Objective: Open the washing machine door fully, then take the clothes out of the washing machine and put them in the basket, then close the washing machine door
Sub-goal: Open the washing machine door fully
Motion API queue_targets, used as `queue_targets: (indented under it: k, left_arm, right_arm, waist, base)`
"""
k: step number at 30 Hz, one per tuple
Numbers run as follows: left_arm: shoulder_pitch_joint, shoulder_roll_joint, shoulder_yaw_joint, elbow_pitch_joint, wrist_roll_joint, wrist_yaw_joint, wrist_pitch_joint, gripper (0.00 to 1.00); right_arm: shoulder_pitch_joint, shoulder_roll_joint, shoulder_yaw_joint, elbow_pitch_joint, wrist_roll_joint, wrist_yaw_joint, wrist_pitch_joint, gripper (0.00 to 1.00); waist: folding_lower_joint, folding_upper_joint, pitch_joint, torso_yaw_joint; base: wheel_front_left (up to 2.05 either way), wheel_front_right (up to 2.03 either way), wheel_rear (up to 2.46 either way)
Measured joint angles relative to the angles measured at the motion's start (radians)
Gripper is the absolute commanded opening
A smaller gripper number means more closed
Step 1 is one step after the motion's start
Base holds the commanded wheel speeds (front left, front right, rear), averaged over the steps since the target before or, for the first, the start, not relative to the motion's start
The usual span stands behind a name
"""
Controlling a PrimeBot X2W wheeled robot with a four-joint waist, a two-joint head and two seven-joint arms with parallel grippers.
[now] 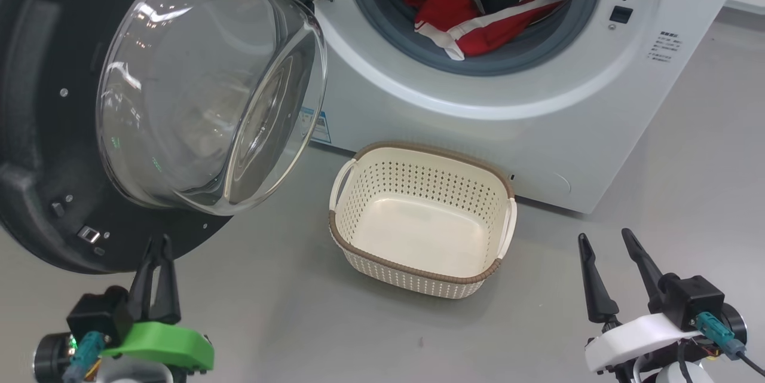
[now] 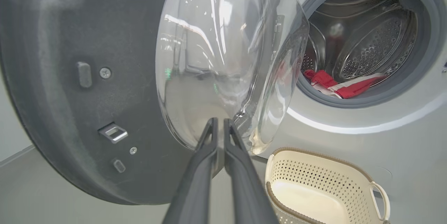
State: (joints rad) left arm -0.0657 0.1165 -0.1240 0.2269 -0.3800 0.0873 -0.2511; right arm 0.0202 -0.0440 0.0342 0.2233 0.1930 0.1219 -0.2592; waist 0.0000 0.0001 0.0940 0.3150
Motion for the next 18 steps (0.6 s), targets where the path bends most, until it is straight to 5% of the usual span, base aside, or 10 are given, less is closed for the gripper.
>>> queue_targets:
  k: [1,18]
  left_arm:
    - [0.011,-0.001,-0.005,-0.010,0.003,0.000,0.000,0.97]
    - [0.151,-0.009,-0.117,-0.070,0.031,-0.060,-0.001,1.00]
  right_arm:
    - [0.002,0.000,0.004,0.002,0.000,0.000,0.000,1.00]
    - [0.039,0.004,0.059,0.009,0.012,0.000,0.000,1.00]
  waist:
    - [0.0000,0.0000,-0.004,-0.003]
    - [0.0000,0.0000,-0.067,-0.125]
  base:
    - [0.00,0.00,0.00]
    - [0.00,0.00,0.00]
